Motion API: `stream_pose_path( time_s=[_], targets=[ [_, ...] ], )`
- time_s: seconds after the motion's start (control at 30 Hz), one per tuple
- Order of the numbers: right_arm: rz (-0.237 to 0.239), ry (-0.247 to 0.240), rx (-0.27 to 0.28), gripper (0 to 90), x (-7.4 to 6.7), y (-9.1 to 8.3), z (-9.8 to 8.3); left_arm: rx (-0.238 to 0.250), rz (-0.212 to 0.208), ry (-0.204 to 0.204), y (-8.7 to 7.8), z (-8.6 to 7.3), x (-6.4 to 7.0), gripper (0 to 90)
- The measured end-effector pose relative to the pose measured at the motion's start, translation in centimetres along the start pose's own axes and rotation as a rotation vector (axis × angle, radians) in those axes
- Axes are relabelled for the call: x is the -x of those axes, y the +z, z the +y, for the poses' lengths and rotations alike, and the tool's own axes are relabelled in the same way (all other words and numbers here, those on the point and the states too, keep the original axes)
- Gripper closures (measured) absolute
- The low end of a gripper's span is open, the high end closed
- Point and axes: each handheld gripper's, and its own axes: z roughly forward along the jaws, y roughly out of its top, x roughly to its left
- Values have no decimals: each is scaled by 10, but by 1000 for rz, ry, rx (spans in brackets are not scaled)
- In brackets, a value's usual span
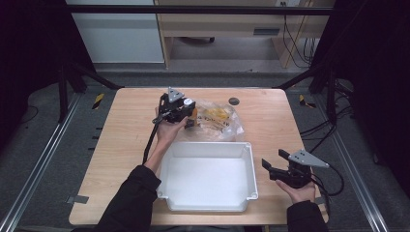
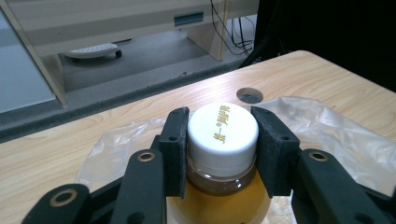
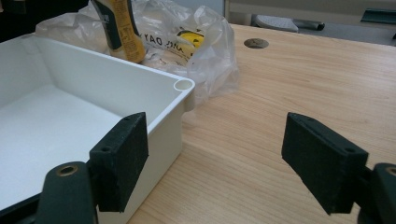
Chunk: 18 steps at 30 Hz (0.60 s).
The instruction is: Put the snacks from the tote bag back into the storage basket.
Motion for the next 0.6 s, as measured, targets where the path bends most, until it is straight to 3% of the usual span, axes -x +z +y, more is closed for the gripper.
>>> stream_pose_path(
  time_s=[0.17, 0.6],
  targets=[
    [0, 1, 1, 229, 0, 0, 0, 6, 4, 32, -8, 9, 5, 589],
    [-2, 0, 1, 229, -1, -1, 0, 52, 1, 17, -33, 29, 3, 589]
  ],
)
